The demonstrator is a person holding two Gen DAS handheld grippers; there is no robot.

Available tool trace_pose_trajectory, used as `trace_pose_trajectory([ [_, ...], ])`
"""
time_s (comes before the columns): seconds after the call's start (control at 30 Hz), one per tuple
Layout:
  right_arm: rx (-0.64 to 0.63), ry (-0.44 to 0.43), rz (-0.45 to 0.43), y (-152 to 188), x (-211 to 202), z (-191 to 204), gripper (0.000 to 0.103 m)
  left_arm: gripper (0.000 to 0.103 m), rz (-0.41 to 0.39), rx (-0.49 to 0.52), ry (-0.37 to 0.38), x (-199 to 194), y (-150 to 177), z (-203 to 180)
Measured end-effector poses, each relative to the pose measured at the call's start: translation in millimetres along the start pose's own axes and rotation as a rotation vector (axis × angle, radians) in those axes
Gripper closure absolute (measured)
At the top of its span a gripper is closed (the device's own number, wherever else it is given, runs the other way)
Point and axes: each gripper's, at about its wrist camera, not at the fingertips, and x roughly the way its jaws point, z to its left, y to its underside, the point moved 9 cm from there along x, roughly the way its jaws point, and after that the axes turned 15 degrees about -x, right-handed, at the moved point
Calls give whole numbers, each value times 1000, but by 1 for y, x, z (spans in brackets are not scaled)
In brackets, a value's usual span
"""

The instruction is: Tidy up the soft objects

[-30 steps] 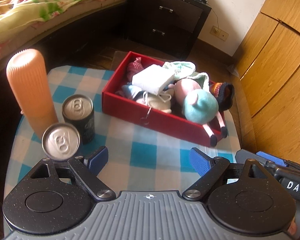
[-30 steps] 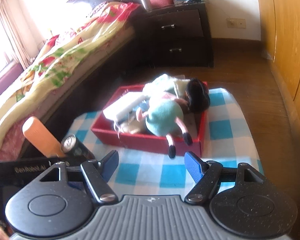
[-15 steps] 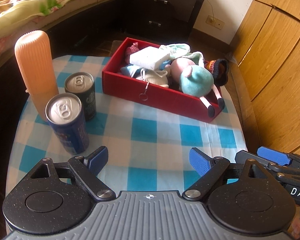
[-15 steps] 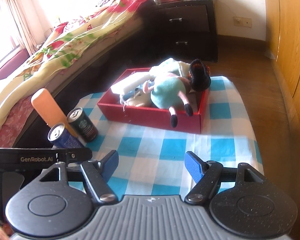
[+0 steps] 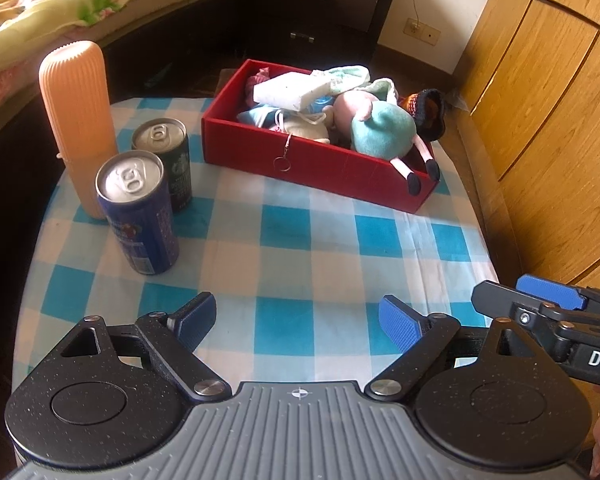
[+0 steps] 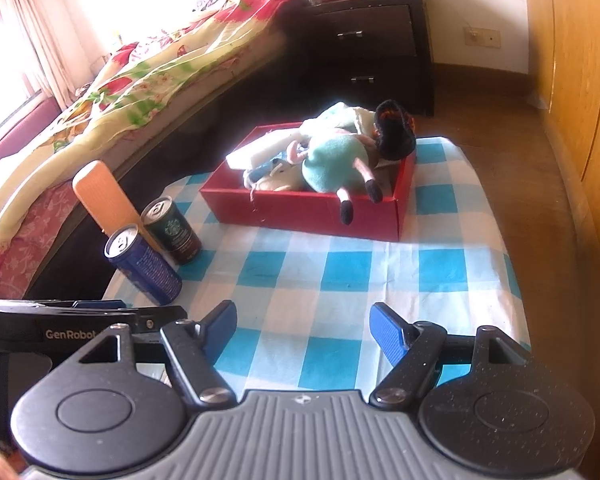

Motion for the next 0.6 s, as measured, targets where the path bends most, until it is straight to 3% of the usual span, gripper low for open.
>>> trace_pose_trajectory([
  [0.6, 16, 91, -54, -9, 4, -4, 51, 17, -44, -3, -16, 3, -3, -12],
])
